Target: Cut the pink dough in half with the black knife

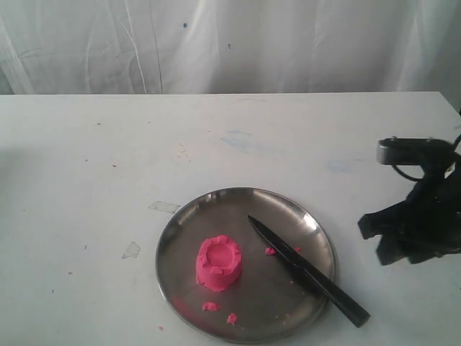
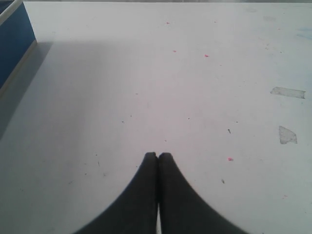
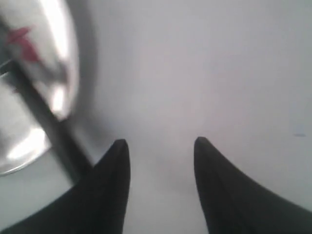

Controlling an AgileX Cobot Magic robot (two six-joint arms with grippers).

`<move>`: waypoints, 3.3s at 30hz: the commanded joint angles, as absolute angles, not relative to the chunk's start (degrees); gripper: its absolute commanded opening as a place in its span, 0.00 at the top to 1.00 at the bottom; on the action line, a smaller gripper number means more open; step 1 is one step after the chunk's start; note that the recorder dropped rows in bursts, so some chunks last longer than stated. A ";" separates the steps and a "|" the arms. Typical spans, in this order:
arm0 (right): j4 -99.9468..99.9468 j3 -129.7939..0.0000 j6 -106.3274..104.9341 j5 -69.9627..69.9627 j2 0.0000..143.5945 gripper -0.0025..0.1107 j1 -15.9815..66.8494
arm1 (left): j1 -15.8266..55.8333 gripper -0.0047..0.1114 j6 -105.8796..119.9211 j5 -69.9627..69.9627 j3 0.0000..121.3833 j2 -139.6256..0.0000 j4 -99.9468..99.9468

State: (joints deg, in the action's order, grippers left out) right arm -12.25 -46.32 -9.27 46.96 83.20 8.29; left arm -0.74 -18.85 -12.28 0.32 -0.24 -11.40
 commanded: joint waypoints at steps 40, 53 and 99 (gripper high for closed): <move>-35.53 -46.58 -39.05 56.94 101.08 0.49 7.40 | -0.40 0.96 -19.22 -12.06 0.00 0.00 -11.39; -36.61 -46.58 -40.23 56.91 101.55 0.49 7.40 | -0.40 0.96 -19.22 -12.06 0.00 0.00 -11.39; -36.61 -48.58 -39.78 56.60 95.97 0.98 7.99 | -0.40 0.96 -19.22 -12.06 0.00 0.00 -11.39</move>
